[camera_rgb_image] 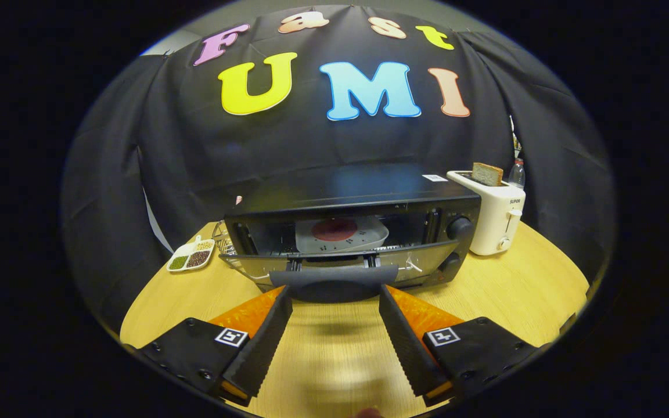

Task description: Open the toaster oven, put the food inside, and close the toaster oven door.

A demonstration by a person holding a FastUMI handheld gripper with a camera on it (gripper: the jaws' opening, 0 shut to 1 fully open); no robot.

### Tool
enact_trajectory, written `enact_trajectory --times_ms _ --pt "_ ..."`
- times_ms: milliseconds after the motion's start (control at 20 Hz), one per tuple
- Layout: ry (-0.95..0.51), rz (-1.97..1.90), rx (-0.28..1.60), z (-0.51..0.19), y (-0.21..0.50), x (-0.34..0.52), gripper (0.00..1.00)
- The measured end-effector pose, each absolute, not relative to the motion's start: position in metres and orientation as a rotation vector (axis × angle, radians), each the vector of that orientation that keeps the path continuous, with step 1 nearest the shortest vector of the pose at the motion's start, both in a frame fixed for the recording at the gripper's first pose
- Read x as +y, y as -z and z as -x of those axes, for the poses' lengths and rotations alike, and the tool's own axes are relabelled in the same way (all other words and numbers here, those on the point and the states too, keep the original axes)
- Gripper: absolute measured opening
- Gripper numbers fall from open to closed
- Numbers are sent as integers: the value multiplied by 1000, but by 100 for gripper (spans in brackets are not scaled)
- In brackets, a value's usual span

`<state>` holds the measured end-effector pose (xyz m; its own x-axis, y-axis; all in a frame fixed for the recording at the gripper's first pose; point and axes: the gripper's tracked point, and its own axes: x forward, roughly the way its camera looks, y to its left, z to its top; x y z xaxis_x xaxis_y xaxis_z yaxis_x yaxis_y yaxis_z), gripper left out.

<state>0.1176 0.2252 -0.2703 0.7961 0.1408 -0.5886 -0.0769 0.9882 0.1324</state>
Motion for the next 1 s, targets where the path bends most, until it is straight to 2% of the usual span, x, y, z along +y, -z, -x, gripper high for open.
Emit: enact_trajectory --times_ms 350,1000 --pt "-136 -87 506 -151 221 218 96" --pt "-171 -19 248 -60 103 147 96"
